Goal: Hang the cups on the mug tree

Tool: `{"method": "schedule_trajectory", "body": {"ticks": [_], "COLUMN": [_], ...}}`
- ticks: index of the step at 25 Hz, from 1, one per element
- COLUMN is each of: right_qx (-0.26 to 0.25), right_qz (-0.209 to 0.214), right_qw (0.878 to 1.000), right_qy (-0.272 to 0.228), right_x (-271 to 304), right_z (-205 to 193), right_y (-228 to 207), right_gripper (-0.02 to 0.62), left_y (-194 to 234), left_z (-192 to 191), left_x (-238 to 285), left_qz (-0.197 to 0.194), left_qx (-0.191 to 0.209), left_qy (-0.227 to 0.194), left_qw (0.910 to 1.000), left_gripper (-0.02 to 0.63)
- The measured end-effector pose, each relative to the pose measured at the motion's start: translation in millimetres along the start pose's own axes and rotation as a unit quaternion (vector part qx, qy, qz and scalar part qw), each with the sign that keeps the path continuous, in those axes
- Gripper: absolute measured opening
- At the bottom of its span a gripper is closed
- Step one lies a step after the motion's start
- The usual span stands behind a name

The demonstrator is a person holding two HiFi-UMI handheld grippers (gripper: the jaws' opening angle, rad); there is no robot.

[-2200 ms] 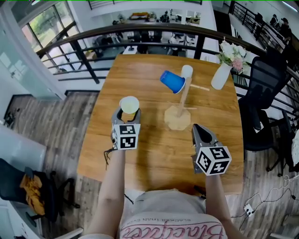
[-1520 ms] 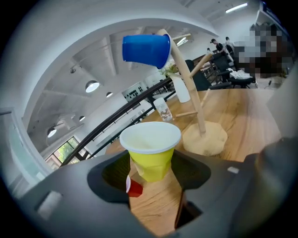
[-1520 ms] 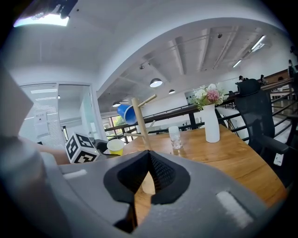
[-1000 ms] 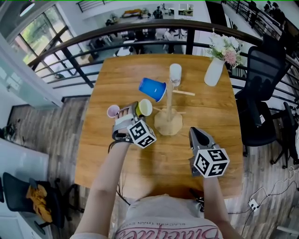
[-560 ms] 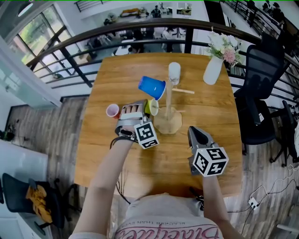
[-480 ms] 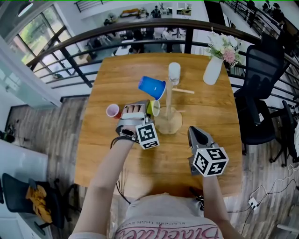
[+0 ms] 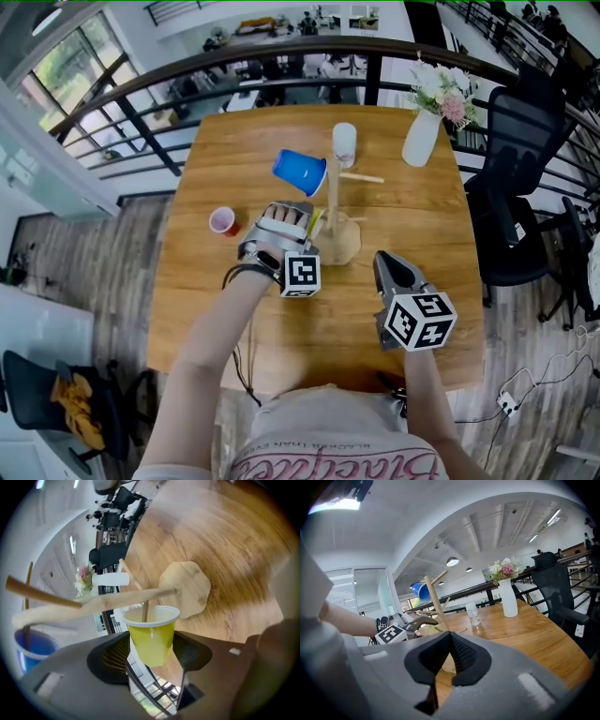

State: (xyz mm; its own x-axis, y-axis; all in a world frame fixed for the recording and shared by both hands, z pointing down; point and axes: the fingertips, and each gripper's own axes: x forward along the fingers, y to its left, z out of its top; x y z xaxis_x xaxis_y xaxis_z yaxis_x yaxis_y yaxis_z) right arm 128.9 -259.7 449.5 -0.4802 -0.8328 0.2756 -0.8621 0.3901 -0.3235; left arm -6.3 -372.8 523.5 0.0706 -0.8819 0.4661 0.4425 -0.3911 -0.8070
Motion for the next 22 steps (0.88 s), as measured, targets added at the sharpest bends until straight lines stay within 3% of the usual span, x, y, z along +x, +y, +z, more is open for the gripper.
{"method": "schedule_trajectory", "body": {"ticks": [2,4,11,17,22], "right_qx": [0.000,0.001,0.003,-0.004,-0.012], "right_qz": [0.000,-0.001,0.000,0.004,0.011], "right_qw": [1.000,1.000,1.000,1.000,1.000], "right_qy": [-0.001,-0.001,-0.002,-0.002,-0.002], "right_x": [-0.6,-1.1,-3.9,-4.1,-5.7], "right_z": [0.6,0.8,1.3,2.5,3.6], "right_y": [0.1,-0.5,1.6,7.7,15.2], "right_gripper": [0.002,0.002,0.002,0.002,0.002], "left_y": [0.2,-0.3,-5.8,-1.7,-5.3], "left_z": [4.2,7.0,15.3,6.0,-7.3], "left_x": [1.0,3.4,2.5,-2.3,-12.9], "left_qz": [0.010,0.009,-0.013,-0.013,-0.020], "left_qx": [0.049,0.064,0.019,-0.092,-0.164], "left_qy": [0.001,0.002,-0.008,-0.014,-0.015], "left_qw": [0.9988,0.9979,0.9997,0.9955,0.9861], "left_gripper": [0.296,0.293,0.362,0.468,0.497]}}
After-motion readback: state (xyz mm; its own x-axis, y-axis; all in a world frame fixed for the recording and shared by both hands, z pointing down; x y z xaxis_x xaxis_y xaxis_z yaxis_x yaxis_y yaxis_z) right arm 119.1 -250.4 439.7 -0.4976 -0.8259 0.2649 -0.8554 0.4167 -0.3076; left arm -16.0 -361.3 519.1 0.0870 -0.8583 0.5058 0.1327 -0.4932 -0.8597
